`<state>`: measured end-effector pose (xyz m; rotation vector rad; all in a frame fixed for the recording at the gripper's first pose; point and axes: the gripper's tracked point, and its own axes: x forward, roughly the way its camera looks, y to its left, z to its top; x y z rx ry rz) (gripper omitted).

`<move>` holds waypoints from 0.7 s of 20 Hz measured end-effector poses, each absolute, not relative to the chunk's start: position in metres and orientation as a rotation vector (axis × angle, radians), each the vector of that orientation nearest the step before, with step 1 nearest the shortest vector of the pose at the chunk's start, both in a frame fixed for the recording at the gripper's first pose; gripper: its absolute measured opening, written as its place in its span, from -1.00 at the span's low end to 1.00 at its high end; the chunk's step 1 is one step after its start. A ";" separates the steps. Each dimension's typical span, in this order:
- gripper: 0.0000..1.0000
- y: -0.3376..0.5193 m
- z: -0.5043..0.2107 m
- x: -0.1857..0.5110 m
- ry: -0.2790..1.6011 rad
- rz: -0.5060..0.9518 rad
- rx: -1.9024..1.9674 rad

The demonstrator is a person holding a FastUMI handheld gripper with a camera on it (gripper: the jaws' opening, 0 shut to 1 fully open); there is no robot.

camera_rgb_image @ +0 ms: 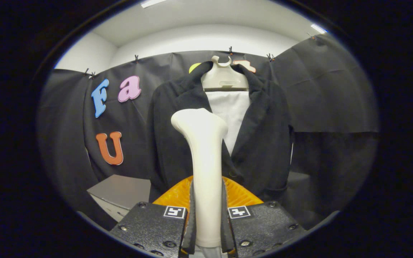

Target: Iron the clothes twice with a garment steamer, once on the left side and once on the right side.

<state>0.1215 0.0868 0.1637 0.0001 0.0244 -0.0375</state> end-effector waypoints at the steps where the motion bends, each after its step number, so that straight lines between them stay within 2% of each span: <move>1: -0.40 0.084 0.156 0.121 0.034 -0.041 -0.001; 14: -0.40 0.076 0.050 0.111 0.176 -0.021 -0.016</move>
